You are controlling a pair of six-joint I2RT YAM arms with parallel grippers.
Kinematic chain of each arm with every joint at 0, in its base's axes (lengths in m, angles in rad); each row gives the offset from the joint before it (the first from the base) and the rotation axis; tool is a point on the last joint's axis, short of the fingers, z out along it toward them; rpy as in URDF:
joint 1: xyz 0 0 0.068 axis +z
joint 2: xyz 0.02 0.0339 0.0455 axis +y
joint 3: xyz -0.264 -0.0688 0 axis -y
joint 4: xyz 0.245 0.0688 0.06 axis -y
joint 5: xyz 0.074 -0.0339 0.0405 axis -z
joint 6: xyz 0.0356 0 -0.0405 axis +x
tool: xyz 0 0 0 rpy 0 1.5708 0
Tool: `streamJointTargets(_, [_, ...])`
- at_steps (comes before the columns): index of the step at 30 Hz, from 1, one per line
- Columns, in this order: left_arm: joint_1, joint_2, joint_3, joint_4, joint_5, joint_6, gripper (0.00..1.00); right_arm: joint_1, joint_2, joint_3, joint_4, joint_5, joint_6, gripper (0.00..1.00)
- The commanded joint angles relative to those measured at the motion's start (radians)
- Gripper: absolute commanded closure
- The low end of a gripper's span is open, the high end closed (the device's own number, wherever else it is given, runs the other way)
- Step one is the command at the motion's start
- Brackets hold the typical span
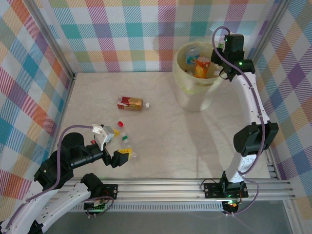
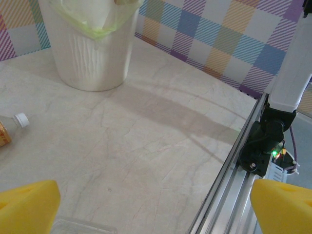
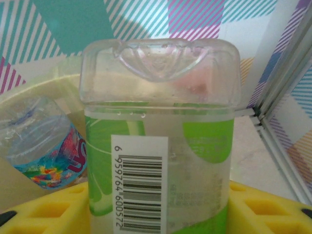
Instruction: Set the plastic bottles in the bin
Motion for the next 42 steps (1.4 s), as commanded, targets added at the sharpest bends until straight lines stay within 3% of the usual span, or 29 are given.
streamJointTargets(1, [-0.008, -0.007, -0.007, 0.014, -0.007, -0.009, 0.0, -0.008, 0.034, 0.055, -0.055, -0.071, 0.024, 0.42])
streamJointTargets(14, [-0.008, -0.007, -0.006, 0.016, -0.009, -0.009, 0.0, -0.009, 0.066, 0.081, -0.083, -0.118, 0.044, 0.25])
streamJointTargets(25, [-0.008, 0.008, -0.006, 0.017, -0.013, -0.008, 0.0, -0.009, -0.027, 0.036, -0.037, -0.158, 0.059, 0.24])
streamJointTargets(35, [-0.007, 0.022, -0.006, 0.016, -0.053, -0.007, 0.0, 0.003, -0.24, -0.174, 0.065, -0.19, 0.087, 0.21])
streamJointTargets(42, [-0.007, 0.025, -0.008, 0.02, -0.084, -0.009, 0.0, 0.121, -0.422, -0.44, 0.188, -0.169, 0.078, 0.2])
